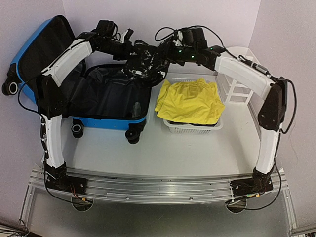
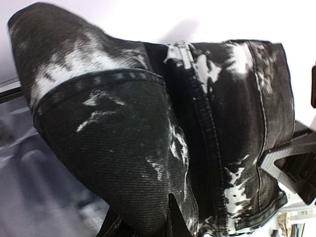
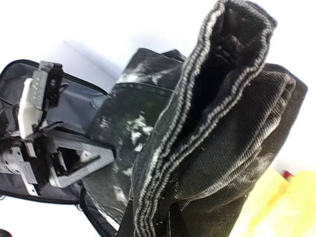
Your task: Open, take out, and arrange the luggage
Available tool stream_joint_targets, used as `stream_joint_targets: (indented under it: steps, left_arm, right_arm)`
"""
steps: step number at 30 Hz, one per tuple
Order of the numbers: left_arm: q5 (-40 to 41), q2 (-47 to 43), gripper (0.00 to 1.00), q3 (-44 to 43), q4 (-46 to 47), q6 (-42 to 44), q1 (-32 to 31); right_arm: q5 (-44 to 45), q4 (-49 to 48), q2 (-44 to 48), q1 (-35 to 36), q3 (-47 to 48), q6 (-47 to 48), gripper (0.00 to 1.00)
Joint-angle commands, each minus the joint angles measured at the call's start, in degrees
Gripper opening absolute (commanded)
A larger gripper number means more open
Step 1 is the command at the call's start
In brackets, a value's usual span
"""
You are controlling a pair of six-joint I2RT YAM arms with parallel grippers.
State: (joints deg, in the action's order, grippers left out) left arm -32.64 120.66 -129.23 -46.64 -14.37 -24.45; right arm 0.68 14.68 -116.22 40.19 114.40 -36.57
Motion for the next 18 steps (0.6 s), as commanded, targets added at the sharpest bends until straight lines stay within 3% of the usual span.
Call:
stream_joint_targets:
  steps: [1, 10, 18]
  left_arm:
    - [-6.08, 1.58, 0.0, -4.62, 6.86, -5.33, -8.26]
    - [-5.05, 6.55, 0.0, -3.85, 12.37, -13.14, -17.19]
    - [-1.19, 7.83, 0.0, 4.94, 13.78, -15.05, -19.4]
  right_arm:
    - [-0.49, -1.85, 13.98, -2.24, -8.75, 1.95, 0.0]
    - [-2.12, 4.88, 29.87, -10.62, -30.89, 3.18, 0.0]
    - [-13.73, 6.23, 30.38, -22.47, -45.18, 4.57, 0.0]
